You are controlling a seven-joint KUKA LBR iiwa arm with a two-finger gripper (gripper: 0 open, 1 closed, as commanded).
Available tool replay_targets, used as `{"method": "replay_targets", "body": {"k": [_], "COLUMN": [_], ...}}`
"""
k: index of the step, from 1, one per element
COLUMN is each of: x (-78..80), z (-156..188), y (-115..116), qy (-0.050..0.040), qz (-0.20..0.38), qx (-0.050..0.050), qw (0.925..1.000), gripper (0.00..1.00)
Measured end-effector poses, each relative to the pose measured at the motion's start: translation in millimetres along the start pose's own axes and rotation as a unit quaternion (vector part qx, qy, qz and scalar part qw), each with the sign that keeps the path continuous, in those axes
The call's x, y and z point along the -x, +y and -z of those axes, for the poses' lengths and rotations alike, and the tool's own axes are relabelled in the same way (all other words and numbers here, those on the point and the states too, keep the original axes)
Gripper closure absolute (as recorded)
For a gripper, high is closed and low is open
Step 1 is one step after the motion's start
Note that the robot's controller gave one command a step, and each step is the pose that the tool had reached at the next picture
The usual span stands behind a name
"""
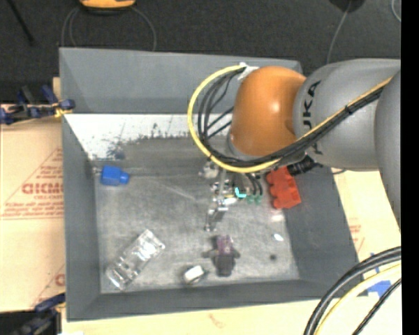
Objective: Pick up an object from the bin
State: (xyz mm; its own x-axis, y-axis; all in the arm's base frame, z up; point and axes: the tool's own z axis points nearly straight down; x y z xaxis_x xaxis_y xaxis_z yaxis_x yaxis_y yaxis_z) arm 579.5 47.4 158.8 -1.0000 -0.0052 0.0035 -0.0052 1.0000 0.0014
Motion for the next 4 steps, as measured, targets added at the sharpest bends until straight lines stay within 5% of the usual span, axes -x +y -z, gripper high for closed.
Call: {"method": "replay_targets", "body": {"k": [1,2,3,4], "x": [-76.6,-71.6,-66.5,-68.1], "z": [-63.8,-59.7,67.9,63.1], "y": [-33.9,-32.3,-24.4,-24.1], "qy": [0.0036,-0.0024,-0.0077,-0.0034], "qz": [-0.012,-0.012,0.035,0.034], "qx": [-0.001,0.0,-0.001,-0.001], "qw": [0.9999,0.9999,0.9994,0.9994], "gripper": [0.0,1.0,1.0,0.0]}}
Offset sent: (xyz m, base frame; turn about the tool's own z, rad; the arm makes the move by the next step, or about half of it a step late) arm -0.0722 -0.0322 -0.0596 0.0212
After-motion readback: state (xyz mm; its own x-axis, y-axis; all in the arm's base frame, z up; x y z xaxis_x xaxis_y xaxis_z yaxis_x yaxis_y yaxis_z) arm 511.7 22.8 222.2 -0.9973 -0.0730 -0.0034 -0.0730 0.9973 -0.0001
